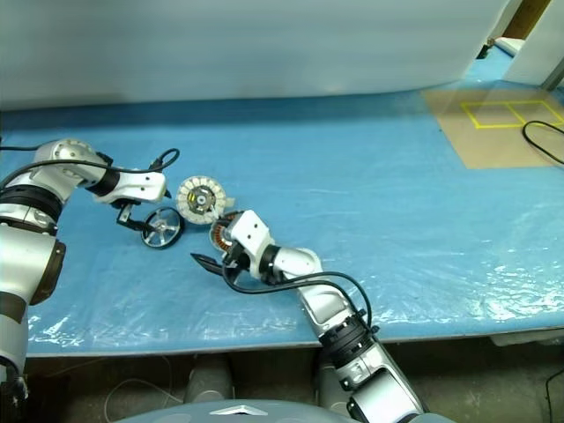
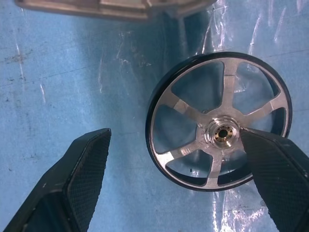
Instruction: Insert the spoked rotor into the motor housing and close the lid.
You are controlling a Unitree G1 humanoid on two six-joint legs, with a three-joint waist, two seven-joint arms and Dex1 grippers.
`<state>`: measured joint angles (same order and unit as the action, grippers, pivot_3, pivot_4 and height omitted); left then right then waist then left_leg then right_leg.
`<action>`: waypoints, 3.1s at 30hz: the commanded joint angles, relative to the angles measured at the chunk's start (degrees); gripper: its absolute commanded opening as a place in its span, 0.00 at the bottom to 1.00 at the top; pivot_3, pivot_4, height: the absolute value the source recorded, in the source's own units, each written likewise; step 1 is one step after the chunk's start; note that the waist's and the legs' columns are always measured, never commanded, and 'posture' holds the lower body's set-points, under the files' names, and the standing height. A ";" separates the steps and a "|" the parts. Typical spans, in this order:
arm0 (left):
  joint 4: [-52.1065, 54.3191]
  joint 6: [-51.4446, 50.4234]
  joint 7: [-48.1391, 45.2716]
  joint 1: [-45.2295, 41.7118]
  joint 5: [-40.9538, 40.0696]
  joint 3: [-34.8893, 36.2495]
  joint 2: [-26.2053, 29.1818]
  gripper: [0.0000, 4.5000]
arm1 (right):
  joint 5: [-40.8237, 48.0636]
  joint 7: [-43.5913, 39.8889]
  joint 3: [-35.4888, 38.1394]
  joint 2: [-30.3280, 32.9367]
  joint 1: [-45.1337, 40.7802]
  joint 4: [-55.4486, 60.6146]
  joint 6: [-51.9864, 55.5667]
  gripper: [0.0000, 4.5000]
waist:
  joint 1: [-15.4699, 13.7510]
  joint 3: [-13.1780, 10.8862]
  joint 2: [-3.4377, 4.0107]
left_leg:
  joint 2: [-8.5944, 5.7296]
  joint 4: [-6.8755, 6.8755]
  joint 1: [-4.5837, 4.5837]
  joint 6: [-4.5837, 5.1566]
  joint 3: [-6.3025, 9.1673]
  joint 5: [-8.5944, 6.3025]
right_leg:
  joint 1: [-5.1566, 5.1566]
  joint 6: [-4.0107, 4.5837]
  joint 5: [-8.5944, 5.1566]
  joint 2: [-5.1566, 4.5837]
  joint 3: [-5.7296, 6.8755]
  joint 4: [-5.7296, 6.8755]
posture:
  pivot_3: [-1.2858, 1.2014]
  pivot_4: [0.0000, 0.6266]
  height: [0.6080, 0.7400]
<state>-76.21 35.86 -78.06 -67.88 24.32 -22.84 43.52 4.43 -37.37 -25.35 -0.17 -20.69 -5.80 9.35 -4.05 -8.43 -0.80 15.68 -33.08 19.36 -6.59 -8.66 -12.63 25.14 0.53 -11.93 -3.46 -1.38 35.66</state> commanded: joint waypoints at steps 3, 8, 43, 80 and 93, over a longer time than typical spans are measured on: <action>-0.19 -0.36 -0.03 -1.36 0.11 0.94 -0.03 1.00 | 0.40 -0.06 0.44 -0.25 -0.66 1.67 -0.62 0.95 | 0.00 0.00 0.01 | 0.00 0.00 -0.02 0.00 0.00 0.00 | -0.01 0.00 0.00 0.00 0.00 0.01 | 0.52 0.24 1.00; -0.13 -0.96 -1.58 -2.22 -0.60 1.56 -0.08 1.00 | 0.28 -0.28 0.46 -0.11 -1.06 1.13 -0.80 0.95 | 0.00 -0.01 0.01 | 0.00 0.00 -0.01 0.00 0.00 0.00 | -0.01 0.00 0.00 0.00 0.00 -0.01 | 0.52 0.24 1.00; 0.61 -4.50 -8.11 -1.53 1.56 2.24 0.63 0.58 | -0.57 -0.46 0.06 -0.05 -1.07 -0.57 -1.14 0.96 | 0.06 -0.23 0.00 | 0.00 0.07 0.02 -0.05 0.00 -0.03 | 0.00 0.00 0.00 0.01 0.02 -0.11 | 0.52 0.24 1.00; 0.55 3.36 -7.94 -0.13 2.56 0.52 -0.44 0.58 | -1.24 0.28 0.16 -0.01 -1.18 -1.32 -0.93 0.96 | 0.05 -0.24 0.01 | 0.00 0.09 0.02 -0.06 0.00 -0.04 | 0.00 -0.01 0.00 0.01 0.01 -0.13 | 0.52 0.24 1.00; 0.31 3.49 -4.88 -0.33 4.02 -0.43 -1.09 0.36 | -1.38 0.34 0.34 0.13 -1.18 -1.30 -1.01 0.96 | 0.04 -0.26 0.04 | 0.00 0.10 -0.01 -0.07 -0.01 -0.04 | 0.00 -0.01 0.00 0.01 0.01 -0.14 | 0.52 0.24 1.00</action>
<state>-76.19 38.90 -83.27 -67.41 28.04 -22.96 42.31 2.92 -37.13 -25.28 0.39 -21.49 -8.08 9.20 -4.01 -8.68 -0.76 15.68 -32.98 19.35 -6.66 -8.67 -12.67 25.14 0.52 -11.93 -3.45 -1.37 35.53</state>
